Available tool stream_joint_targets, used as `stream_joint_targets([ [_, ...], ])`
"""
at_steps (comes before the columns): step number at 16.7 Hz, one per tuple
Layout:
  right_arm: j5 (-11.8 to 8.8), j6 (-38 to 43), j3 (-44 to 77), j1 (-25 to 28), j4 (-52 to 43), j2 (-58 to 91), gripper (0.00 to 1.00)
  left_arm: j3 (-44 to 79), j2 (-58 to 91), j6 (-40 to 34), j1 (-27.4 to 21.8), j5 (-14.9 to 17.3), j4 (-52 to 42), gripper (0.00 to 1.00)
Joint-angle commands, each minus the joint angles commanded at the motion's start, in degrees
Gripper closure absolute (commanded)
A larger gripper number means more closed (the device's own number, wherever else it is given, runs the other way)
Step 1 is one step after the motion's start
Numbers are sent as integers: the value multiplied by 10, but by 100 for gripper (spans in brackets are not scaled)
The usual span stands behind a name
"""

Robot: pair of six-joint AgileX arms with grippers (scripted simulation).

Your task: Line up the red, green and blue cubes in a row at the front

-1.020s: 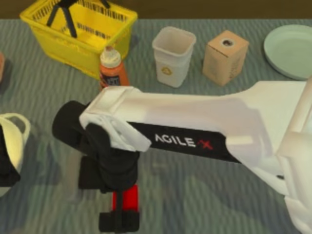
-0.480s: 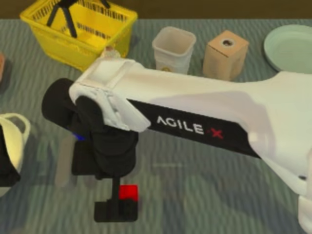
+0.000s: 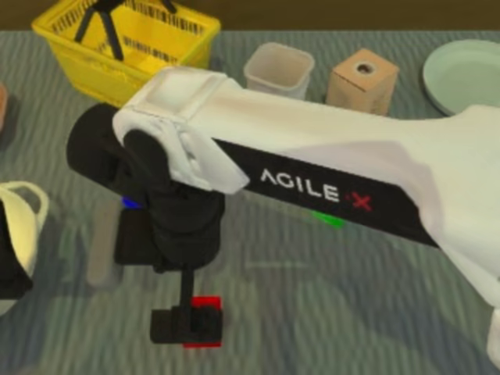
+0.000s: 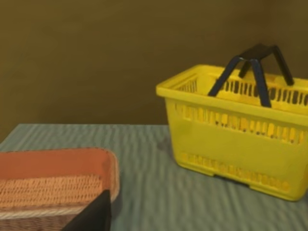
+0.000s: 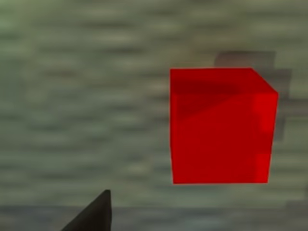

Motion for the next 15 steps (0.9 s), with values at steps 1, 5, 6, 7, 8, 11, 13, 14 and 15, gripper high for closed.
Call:
stream_joint_targets([
  [1, 1, 4, -1, -13, 1, 0, 0, 0, 0, 0, 0, 0, 0, 0],
  [5, 3, 31, -9, -115, 8, 0, 0, 0, 0, 0, 0, 0, 0, 0],
  [6, 3, 39, -12, -148, 10, 1, 0, 0, 0, 0, 0, 0, 0, 0],
  [7, 4, 47, -15, -182, 11, 2, 0, 0, 0, 0, 0, 0, 0, 0],
  [8, 4, 55, -17, -214, 12, 3, 0, 0, 0, 0, 0, 0, 0, 0],
  [11, 7, 73, -21, -277, 17, 4, 0, 0, 0, 0, 0, 0, 0, 0],
  [13, 8, 77, -22, -288, 19, 4, 0, 0, 0, 0, 0, 0, 0, 0],
  [14, 8, 77, -22, -288, 19, 4, 0, 0, 0, 0, 0, 0, 0, 0],
  [15, 8, 77, -22, -288, 19, 4, 0, 0, 0, 0, 0, 0, 0, 0],
])
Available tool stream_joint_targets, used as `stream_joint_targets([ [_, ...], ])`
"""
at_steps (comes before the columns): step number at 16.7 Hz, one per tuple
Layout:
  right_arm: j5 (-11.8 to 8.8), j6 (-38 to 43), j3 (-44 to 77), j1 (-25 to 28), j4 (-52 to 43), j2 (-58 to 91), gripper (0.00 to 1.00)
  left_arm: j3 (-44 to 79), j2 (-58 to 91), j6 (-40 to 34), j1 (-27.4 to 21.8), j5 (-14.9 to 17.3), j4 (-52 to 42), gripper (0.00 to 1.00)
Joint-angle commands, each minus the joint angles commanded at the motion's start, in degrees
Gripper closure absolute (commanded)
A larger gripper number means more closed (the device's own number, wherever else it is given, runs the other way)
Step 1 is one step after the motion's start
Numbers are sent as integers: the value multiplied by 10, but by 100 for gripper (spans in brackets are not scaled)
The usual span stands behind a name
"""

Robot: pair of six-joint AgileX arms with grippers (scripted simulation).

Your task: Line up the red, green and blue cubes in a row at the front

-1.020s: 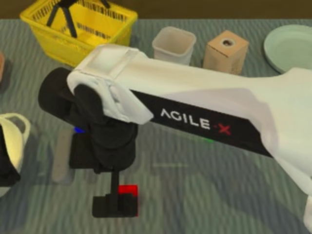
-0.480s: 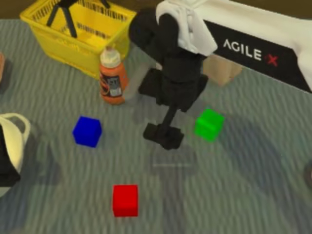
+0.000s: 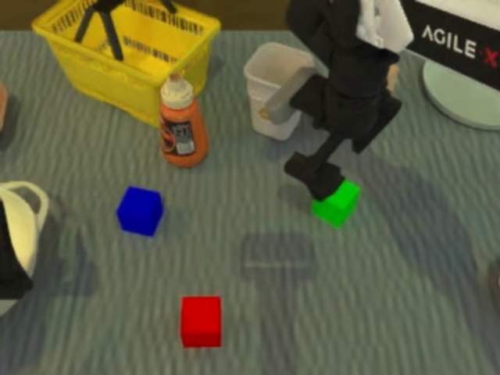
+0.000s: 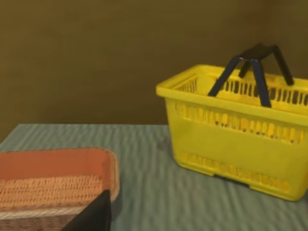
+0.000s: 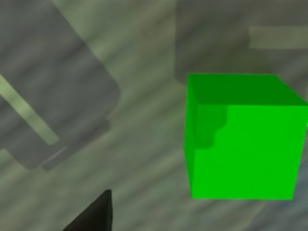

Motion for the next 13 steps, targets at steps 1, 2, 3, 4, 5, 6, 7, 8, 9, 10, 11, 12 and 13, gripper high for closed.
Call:
stream_joint_targets([
  [1, 0, -1, 1, 2, -1, -1, 0, 0, 0, 0, 0, 0, 0, 0],
  [2, 0, -1, -1, 1, 1, -1, 0, 0, 0, 0, 0, 0, 0, 0],
  [3, 0, 0, -8, 1, 9, 1, 0, 0, 0, 0, 0, 0, 0, 0],
  [4, 0, 1, -19, 0, 22, 5, 0, 0, 0, 0, 0, 0, 0, 0],
  [5, 0, 1, -33, 0, 42, 10, 0, 0, 0, 0, 0, 0, 0, 0],
  [6, 0, 1, -50, 0, 65, 16, 0, 0, 0, 0, 0, 0, 0, 0],
  [7, 0, 1, -68, 0, 92, 22, 0, 0, 0, 0, 0, 0, 0, 0],
  [8, 0, 1, -85, 0, 119, 29, 0, 0, 0, 0, 0, 0, 0, 0],
  [9, 0, 1, -102, 1, 142, 35, 0, 0, 0, 0, 0, 0, 0, 0],
  [10, 0, 1, -115, 1, 159, 40, 0, 0, 0, 0, 0, 0, 0, 0],
  [11, 0, 1, -124, 1, 170, 44, 0, 0, 0, 0, 0, 0, 0, 0],
  [12, 1, 1, -128, 1, 174, 46, 0, 0, 0, 0, 0, 0, 0, 0],
  [13, 1, 1, -128, 1, 175, 46, 0, 0, 0, 0, 0, 0, 0, 0],
])
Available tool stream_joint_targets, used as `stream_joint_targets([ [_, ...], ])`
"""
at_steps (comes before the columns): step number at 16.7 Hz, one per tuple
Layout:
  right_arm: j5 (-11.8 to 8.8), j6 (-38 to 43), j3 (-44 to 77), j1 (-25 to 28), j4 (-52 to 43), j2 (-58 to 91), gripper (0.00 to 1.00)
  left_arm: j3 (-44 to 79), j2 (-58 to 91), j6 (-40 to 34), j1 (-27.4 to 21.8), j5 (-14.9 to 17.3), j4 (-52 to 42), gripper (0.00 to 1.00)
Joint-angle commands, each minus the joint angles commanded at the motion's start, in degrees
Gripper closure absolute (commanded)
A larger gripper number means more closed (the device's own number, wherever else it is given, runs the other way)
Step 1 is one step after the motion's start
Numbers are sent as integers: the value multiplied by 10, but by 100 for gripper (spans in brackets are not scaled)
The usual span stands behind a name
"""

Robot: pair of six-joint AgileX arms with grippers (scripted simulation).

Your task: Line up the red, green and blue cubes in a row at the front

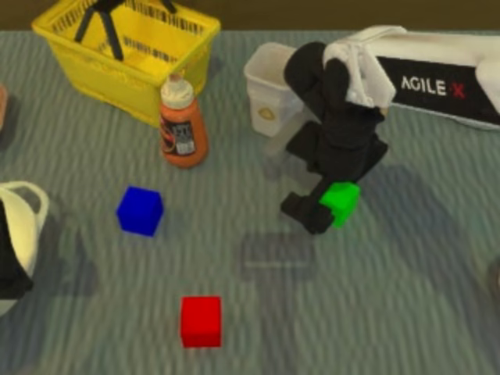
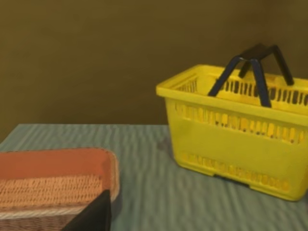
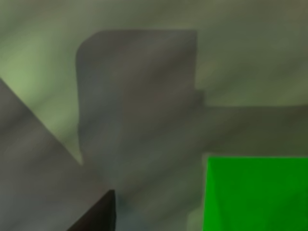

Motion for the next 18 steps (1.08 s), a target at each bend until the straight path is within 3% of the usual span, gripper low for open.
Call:
stream_joint_targets([
  [2, 0, 0, 0, 0, 0, 0, 0, 0, 0, 0, 0, 0, 0, 0],
  [15, 0, 0, 0, 0, 0, 0, 98, 0, 0, 0, 0, 0, 0, 0],
  [18, 0, 0, 0, 0, 0, 0, 100, 0, 0, 0, 0, 0, 0, 0],
])
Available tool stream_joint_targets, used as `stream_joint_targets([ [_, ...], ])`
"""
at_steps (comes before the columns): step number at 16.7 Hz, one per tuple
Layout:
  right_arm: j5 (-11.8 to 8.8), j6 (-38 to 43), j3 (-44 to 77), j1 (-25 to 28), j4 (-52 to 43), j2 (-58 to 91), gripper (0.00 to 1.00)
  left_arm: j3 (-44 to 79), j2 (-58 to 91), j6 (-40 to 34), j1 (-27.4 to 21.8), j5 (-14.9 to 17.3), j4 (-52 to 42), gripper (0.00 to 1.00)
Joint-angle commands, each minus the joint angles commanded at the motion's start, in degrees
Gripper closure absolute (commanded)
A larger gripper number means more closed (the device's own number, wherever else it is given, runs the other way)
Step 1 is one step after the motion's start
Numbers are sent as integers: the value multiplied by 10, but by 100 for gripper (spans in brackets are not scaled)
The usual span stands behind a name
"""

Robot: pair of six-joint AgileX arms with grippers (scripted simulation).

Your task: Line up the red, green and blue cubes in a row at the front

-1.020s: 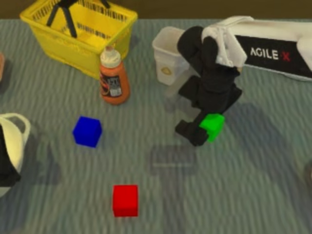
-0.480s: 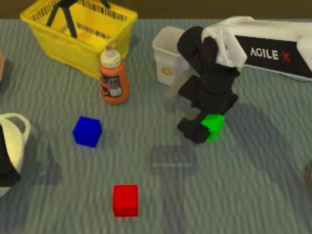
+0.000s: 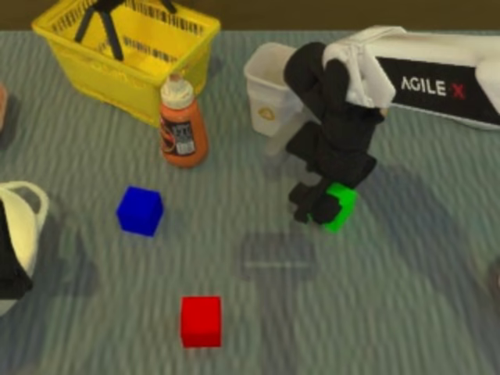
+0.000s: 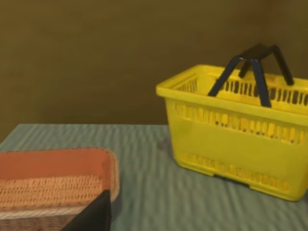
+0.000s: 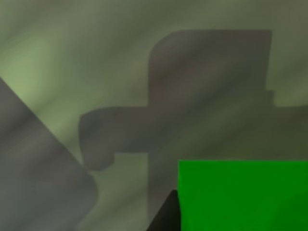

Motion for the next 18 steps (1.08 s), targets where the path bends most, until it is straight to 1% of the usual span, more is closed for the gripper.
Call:
stream_joint_targets([
  [5, 0, 0, 0, 0, 0, 0, 100, 0, 0, 0, 0, 0, 0, 0],
  [6, -6, 5, 3, 1, -7, -18, 100, 0, 0, 0, 0, 0, 0, 0],
  [8, -6, 5, 12, 1, -17, -19, 100, 0, 0, 0, 0, 0, 0, 0],
  [14, -7, 3, 93, 6, -130, -46, 100, 0, 0, 0, 0, 0, 0, 0],
  [18, -6, 3, 105, 6, -144, -53, 100, 0, 0, 0, 0, 0, 0, 0],
])
